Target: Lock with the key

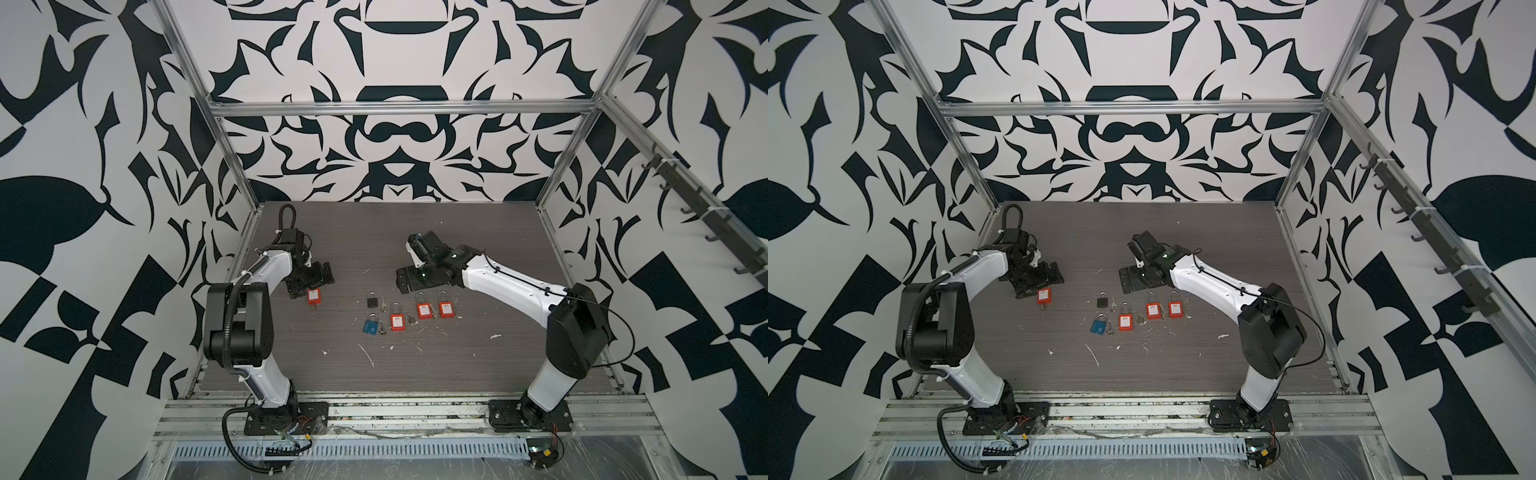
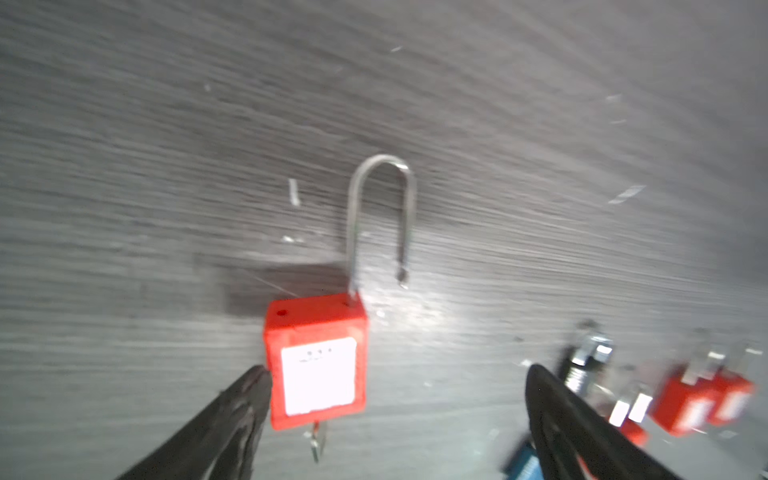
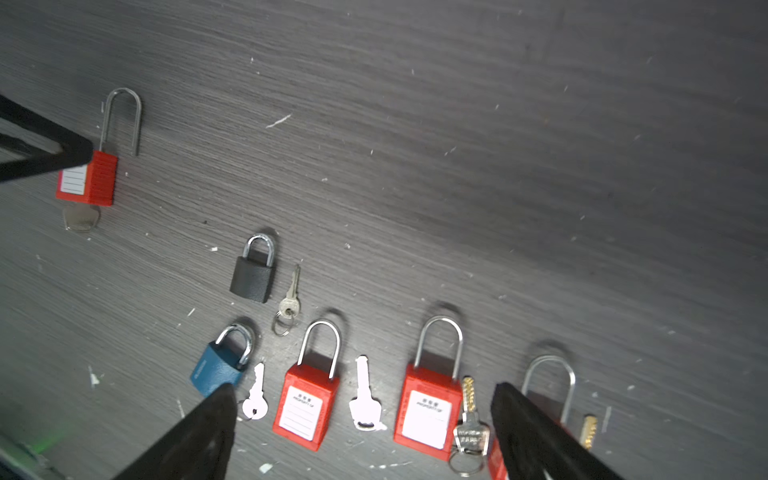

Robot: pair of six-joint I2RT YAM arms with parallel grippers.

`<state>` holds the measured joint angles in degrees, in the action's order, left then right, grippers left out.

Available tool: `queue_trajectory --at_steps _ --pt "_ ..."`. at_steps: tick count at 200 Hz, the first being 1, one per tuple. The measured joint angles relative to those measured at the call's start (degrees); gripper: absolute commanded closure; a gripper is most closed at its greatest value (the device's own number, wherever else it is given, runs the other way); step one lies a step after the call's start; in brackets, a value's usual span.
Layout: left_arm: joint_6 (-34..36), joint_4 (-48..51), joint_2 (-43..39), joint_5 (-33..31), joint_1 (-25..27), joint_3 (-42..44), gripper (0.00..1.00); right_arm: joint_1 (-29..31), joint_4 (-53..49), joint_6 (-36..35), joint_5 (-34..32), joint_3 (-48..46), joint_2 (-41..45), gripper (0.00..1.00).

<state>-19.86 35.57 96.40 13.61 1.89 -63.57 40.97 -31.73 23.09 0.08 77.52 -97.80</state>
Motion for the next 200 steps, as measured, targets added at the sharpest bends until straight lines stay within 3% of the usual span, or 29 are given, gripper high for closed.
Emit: queue_trajectory --at_steps 42,76,128,200 --pt "-8.5 -7.1 -2.8 6.6 1.2 6.9 0.06 0.0 3.4 -5.5 1.3 1.4 1.4 0.00" --pt "-12.0 -9.4 -7.1 6.0 3.5 10.2 0.06 0.1 4.7 -8.7 4.1 5.9 -0.7 0.03" --pt "-8.3 -6.8 -15.5 -1.7 2.5 8.0 0.03 2.1 4.5 -7.1 3.9 12.9 -8.3 0.00" --pt "-4.8 -6.2 -6.7 -4.7 -0.1 8.0 0.03 6.4 0.7 -3.4 3.1 22.0 -17.4 0.00"
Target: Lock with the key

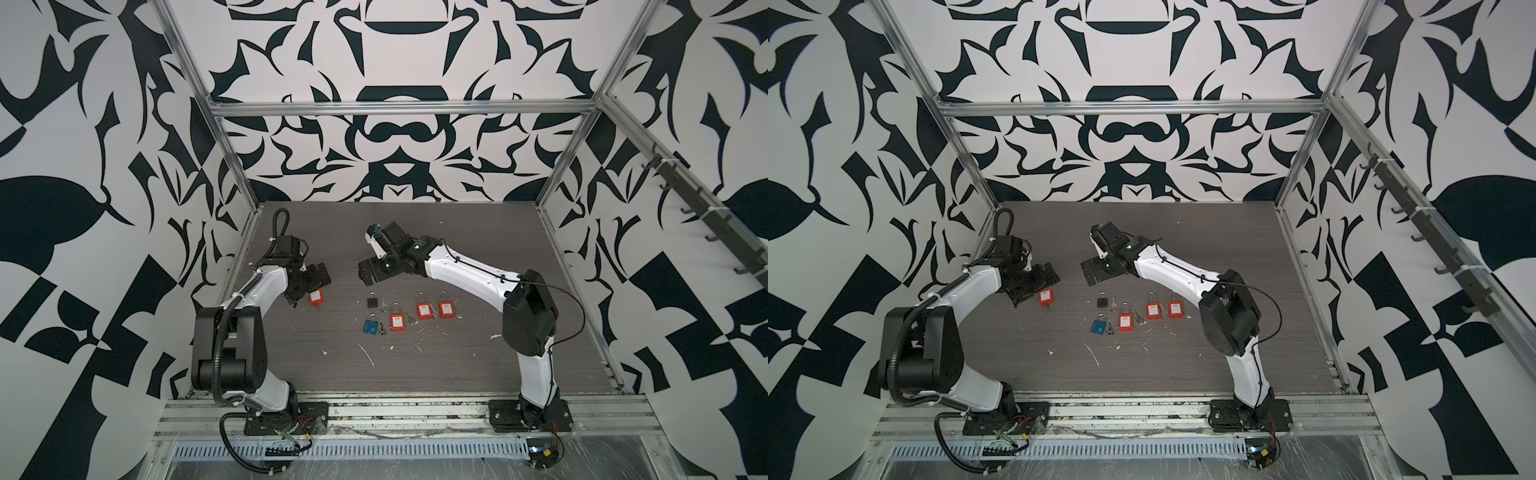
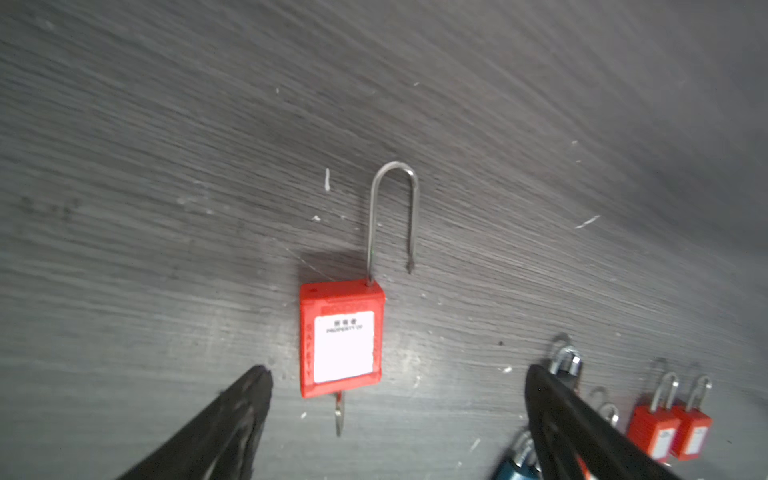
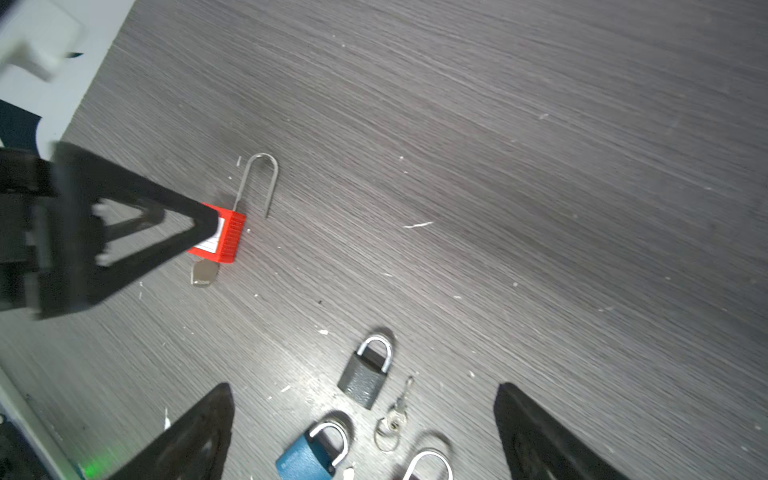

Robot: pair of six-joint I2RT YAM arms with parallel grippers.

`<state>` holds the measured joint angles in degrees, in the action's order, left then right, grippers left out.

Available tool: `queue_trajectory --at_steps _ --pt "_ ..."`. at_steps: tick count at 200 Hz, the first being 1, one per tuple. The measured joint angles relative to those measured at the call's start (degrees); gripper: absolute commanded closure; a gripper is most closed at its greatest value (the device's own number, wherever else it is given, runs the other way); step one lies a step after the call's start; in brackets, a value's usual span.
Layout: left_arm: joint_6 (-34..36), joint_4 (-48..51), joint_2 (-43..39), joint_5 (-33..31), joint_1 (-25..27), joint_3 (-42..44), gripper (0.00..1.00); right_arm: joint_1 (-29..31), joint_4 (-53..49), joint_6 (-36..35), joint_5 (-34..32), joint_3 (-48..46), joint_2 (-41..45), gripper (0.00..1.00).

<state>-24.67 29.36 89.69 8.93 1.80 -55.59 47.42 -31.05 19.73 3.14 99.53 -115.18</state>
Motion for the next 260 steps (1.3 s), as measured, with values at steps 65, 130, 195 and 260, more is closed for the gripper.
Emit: queue_trajectory --at_steps 65,130,195,260 --pt "-3.8 -4.8 2.8 5.6 0.8 0.3 0.05 2.1 -0.5 -4.0 -1.7 0.6 -0.2 0.00" --pt "-7.9 -9.8 1.4 7.7 4.3 2.6 0.03 2.2 -1.9 -6.5 -5.6 4.8 -0.5 0.00" --pt "-4.2 -4.7 -7.2 1.1 -0.3 3.3 0.02 1.7 -1.5 -5.2 0.0 5.5 -2.4 0.00" --pt "-4.3 -5.6 -0.5 3.0 -0.8 6.4 0.05 2.4 -3.3 -5.0 0.7 6.8 -6.5 0.09"
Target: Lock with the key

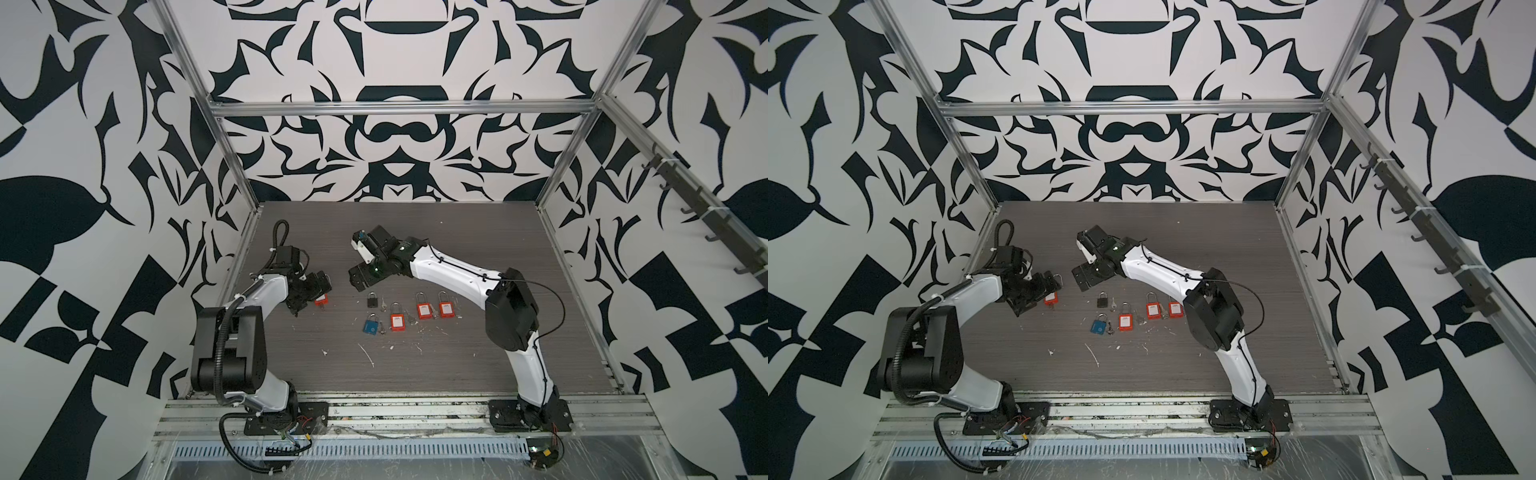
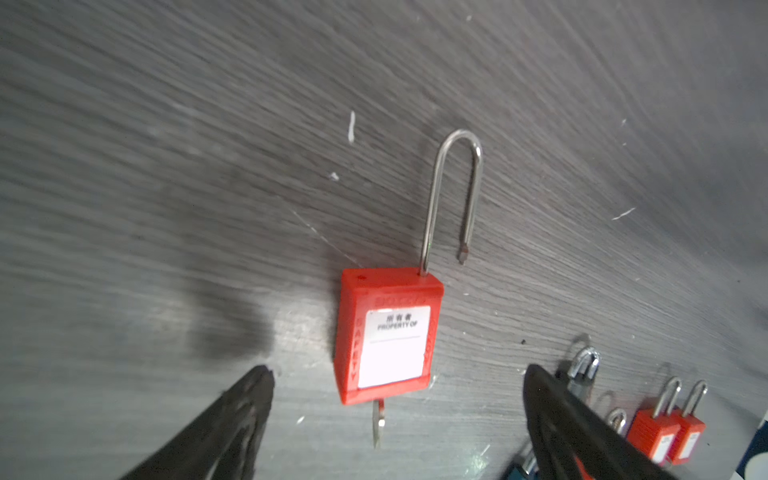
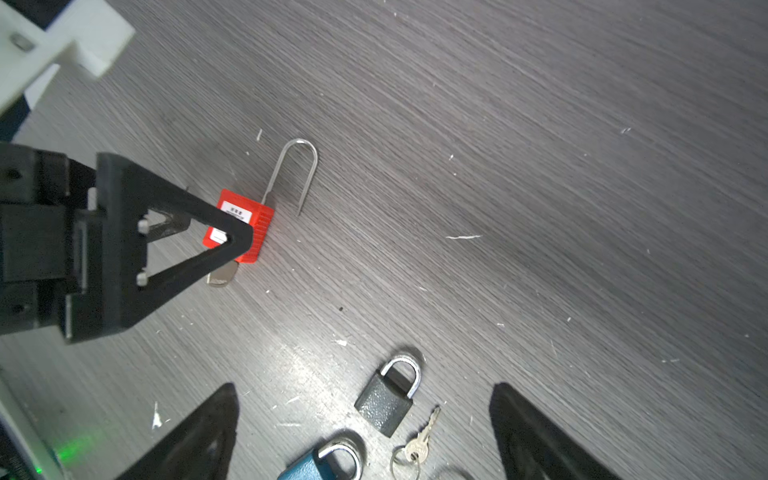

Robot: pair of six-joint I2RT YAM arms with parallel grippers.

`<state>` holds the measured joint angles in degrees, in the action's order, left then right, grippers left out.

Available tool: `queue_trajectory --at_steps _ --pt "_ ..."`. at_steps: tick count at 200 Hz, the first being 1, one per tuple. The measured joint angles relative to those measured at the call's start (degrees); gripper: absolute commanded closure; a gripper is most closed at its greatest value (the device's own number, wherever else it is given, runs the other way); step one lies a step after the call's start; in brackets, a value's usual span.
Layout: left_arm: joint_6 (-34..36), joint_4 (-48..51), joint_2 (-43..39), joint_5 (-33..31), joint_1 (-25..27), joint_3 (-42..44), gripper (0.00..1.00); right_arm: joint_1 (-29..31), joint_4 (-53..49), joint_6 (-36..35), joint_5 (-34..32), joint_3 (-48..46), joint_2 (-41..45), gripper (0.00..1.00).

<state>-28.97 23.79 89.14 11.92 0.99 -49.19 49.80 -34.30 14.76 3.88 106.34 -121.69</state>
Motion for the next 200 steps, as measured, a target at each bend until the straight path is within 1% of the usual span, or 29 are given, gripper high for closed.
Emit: queue_trajectory --at_steps 26,41,58,76,109,120,135,147,160,172,189,200 --pt "-0.9 -1.6 0.9 1.8 0.3 0.0 0.05 0.6 -0.3 -0.3 -0.8 0.0 0.0 0.13" --pt "-1.9 -2.9 1.9 2.9 0.8 0.0 0.06 0.8 -0.3 -0.4 -1.3 0.0 0.0 0.18" --pt "-3.2 -4.5 2.6 3.9 2.2 -0.1 0.06 0.9 -0.2 -1.2 -1.8 0.0 0.0 0.21" --pt "-4.5 -6.1 3.2 4.7 4.1 -0.1 0.06 0.9 -0.1 -2.0 -2.1 0.0 0.0 0.22" --pt "-7.5 -8.7 3.7 6.3 7.1 -0.1 0.06 0.9 0.9 -6.0 -2.0 0.0 0.3 0.28" --pt "-8.0 -8.8 3.5 6.6 7.5 -0.1 0.05 0.9 1.8 -8.0 -2.0 -0.2 0.6 0.28" --pt "-8.1 -8.1 1.7 6.3 7.1 0.0 0.05 0.9 3.7 -11.0 -1.8 -1.6 1.8 0.23" --pt "-7.4 -7.2 -1.3 6.0 5.7 0.0 0.04 0.9 4.8 -13.6 -1.3 -3.1 3.0 0.19" --pt "-6.3 -5.7 -5.6 5.8 2.6 -0.2 0.04 0.8 5.5 -15.7 -0.4 -3.6 3.5 0.14" --pt "-5.0 -4.3 -9.6 5.4 -1.5 -0.6 0.04 0.8 6.3 -17.6 0.9 -3.5 3.3 0.11" --pt "-3.2 -2.5 -13.7 5.0 -7.8 -1.5 0.04 0.8 6.1 -19.5 2.4 -2.0 1.9 0.11" --pt "-2.3 -1.6 -15.1 4.9 -11.3 -2.0 0.04 0.8 5.2 -20.0 3.3 1.0 -0.5 0.10"
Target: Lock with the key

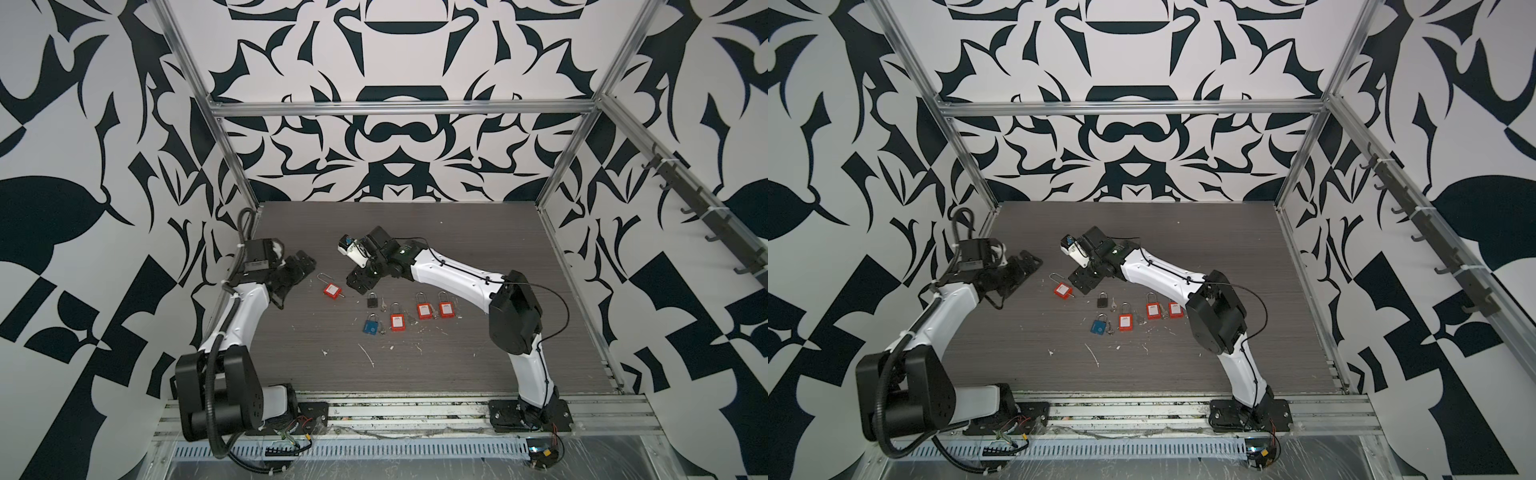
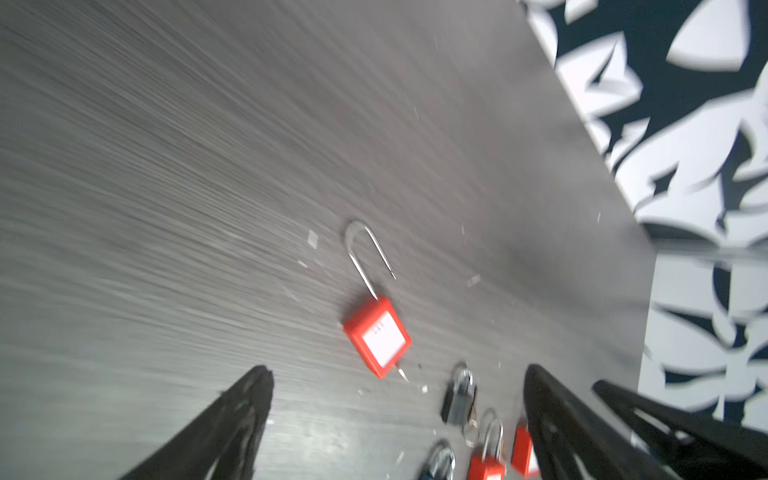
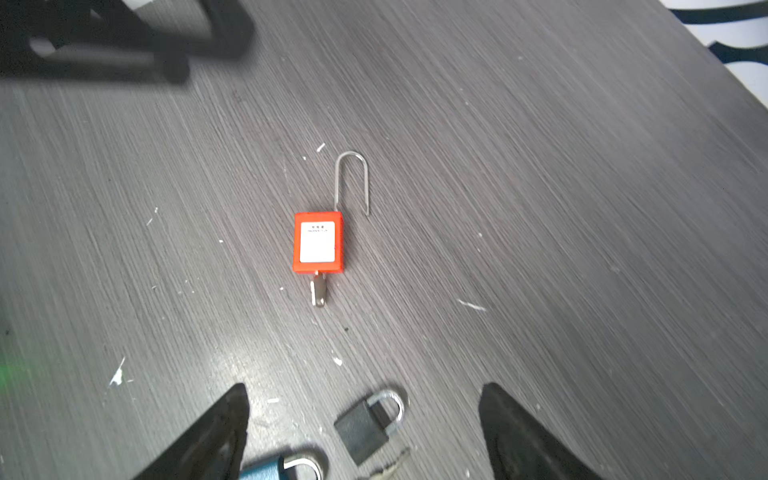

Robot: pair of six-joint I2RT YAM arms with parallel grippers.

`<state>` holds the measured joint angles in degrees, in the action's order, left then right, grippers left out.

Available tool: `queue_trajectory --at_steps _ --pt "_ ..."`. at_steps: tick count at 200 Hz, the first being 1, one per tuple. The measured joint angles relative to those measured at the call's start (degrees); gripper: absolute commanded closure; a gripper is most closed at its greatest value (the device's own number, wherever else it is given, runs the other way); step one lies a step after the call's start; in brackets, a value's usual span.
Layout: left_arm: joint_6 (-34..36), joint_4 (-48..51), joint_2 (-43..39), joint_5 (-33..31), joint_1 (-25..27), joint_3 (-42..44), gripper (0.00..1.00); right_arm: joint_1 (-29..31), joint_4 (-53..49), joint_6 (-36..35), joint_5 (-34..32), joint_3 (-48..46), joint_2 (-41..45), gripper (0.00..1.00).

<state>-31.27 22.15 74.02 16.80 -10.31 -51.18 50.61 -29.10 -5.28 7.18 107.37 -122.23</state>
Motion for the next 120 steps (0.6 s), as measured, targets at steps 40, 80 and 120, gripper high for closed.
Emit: queue_trajectory --at_steps 40,80,120 --pt "2.4 3.0 -1.7 0.1 -4.7 -0.1 0.03 0.2 -2.9 -0.4 2.6 13.0 -11.4 0.09" --pt "3.5 3.8 -1.9 0.2 -4.8 0.1 0.03 1.0 -8.1 -0.3 3.4 24.0 -21.0 0.06" --pt "4.4 4.3 -2.1 0.2 -4.8 0.2 0.03 2.3 -10.7 -0.3 3.5 27.9 -26.0 0.10"
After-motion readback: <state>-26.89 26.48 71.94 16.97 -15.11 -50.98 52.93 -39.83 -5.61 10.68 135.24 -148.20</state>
